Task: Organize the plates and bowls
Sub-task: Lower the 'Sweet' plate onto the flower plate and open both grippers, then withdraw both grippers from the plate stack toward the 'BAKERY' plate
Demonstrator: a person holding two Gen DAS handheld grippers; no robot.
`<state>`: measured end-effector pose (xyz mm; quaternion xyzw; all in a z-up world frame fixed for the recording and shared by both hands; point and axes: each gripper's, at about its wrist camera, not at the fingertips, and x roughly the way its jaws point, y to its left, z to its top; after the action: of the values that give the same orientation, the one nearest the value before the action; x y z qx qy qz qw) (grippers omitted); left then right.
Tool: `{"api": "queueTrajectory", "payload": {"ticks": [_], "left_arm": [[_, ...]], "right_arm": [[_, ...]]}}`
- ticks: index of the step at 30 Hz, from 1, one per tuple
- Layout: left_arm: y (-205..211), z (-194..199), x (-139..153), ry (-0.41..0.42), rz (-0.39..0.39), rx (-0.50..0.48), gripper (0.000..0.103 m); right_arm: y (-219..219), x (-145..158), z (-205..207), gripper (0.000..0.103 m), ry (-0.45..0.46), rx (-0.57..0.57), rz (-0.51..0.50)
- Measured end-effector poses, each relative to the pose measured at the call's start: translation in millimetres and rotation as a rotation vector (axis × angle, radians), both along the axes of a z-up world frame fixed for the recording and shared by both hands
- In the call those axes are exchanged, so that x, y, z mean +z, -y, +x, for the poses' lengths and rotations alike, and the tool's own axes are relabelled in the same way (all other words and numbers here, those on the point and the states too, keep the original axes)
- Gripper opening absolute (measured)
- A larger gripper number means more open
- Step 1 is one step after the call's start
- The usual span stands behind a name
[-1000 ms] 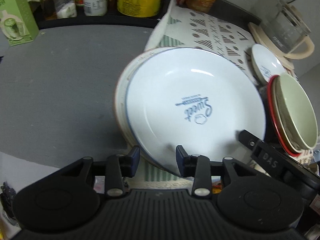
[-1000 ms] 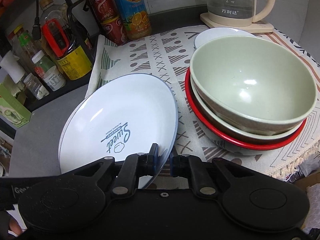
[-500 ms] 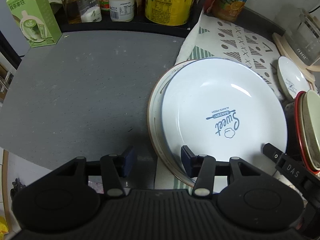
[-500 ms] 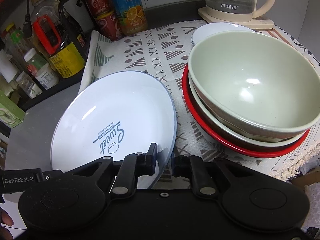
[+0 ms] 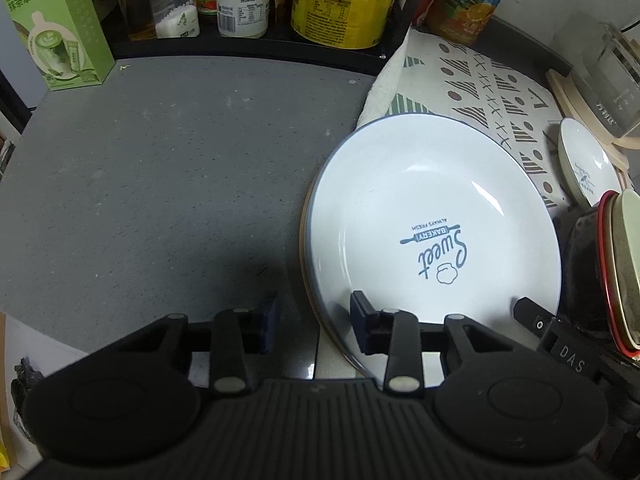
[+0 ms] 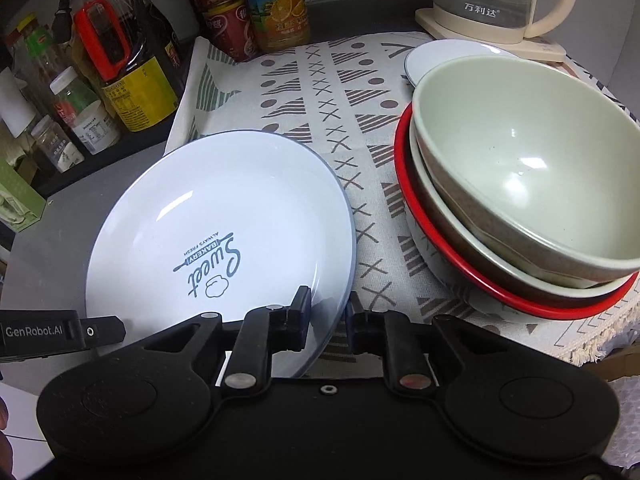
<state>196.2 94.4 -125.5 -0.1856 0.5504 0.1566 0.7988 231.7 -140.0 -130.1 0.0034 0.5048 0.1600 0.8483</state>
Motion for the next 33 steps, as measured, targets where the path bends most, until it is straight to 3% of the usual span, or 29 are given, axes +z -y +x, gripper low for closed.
{"api": "queueTrajectory", "payload": {"ticks": [10, 12, 13, 14, 15, 18, 21, 33], "left_arm": [[-4, 5, 20, 0.054, 0.091, 0.031, 0.042], [-5, 4, 24, 0.068, 0.077, 0.037, 0.045], [-5, 4, 26, 0.075, 0.08, 0.038, 0.047], [-3, 3, 29, 0.081, 0.093, 0.039, 0.05], [-2, 1, 31, 0.087, 0.112, 0.04, 0.054], [1, -2, 34, 0.092, 0.156, 0.045, 0.071], [-3, -7, 35, 0.092, 0.139, 0.066, 0.079], [14, -25, 50, 0.128, 0.141, 0.073, 0.081]], "right_arm": [[4, 24, -10, 0.023, 0.099, 0.024, 0.012], [6, 30, -12, 0.029, 0.116, 0.025, 0.03], [7, 34, -13, 0.038, 0.128, 0.027, 0.033], [8, 36, -13, 0.047, 0.14, 0.031, 0.035], [8, 38, -14, 0.049, 0.149, 0.035, 0.035], [8, 39, -17, 0.049, 0.144, 0.046, 0.045], [11, 42, -24, 0.052, 0.158, 0.057, 0.053], [64, 62, -43, 0.078, 0.209, -0.039, 0.091]]}}
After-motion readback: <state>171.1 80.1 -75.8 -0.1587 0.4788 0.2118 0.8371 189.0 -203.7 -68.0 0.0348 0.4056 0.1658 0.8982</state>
